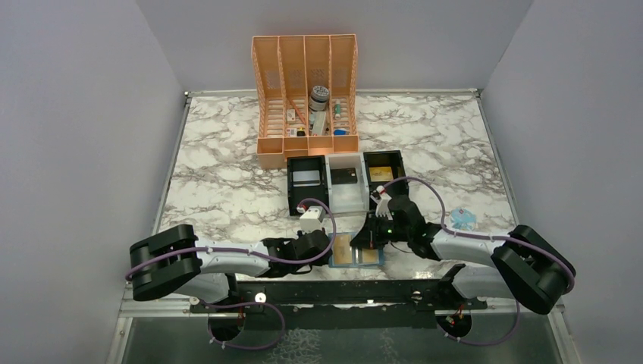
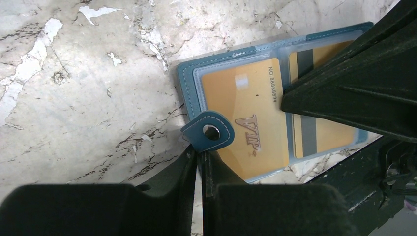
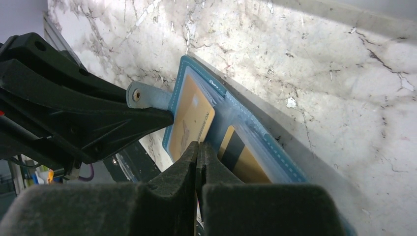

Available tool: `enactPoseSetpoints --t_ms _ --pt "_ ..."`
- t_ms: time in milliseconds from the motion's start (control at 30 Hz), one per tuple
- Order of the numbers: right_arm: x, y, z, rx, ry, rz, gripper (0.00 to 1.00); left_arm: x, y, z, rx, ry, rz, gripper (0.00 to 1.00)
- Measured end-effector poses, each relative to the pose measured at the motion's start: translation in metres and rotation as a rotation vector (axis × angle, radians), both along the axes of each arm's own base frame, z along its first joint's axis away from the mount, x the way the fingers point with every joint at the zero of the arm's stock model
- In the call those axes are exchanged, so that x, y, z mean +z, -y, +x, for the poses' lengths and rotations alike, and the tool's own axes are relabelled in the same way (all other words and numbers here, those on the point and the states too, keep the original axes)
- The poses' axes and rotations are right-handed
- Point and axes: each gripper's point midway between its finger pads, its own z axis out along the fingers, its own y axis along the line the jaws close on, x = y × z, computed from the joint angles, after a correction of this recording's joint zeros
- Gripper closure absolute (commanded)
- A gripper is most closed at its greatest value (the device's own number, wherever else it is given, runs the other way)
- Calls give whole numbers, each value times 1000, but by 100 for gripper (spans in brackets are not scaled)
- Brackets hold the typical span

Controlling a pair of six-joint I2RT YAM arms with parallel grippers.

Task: Take the credit cards out of the card holder

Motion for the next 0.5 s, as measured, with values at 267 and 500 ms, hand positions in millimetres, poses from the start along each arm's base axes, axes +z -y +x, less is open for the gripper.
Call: enactPoseSetpoints --t_ms 267,500 --pt "0 7 1 -19 -11 -13 99 0 -1 1 7 2 -1 100" --pt "11 10 7 -38 27 9 99 0 -1 2 12 5 0 100"
